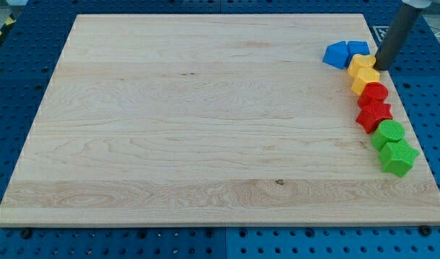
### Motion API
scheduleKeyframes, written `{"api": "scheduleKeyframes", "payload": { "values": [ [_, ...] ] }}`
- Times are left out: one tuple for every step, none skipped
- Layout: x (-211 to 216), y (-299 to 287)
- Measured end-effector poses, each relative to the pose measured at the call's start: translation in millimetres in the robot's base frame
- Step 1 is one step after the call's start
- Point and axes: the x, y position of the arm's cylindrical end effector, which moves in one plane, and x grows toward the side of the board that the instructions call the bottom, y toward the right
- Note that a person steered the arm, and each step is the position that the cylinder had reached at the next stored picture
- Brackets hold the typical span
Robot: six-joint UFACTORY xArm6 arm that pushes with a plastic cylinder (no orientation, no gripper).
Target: Push the yellow heart left and down a bit
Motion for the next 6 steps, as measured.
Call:
{"api": "scheduleKeyframes", "payload": {
  "values": [
    [0.0,-16.4],
    [0.9,-29.3],
    [2.7,-43.4],
    [2.8,-69.0],
    [3.2,-88.2],
    [8.2,-102.4]
  ]
}}
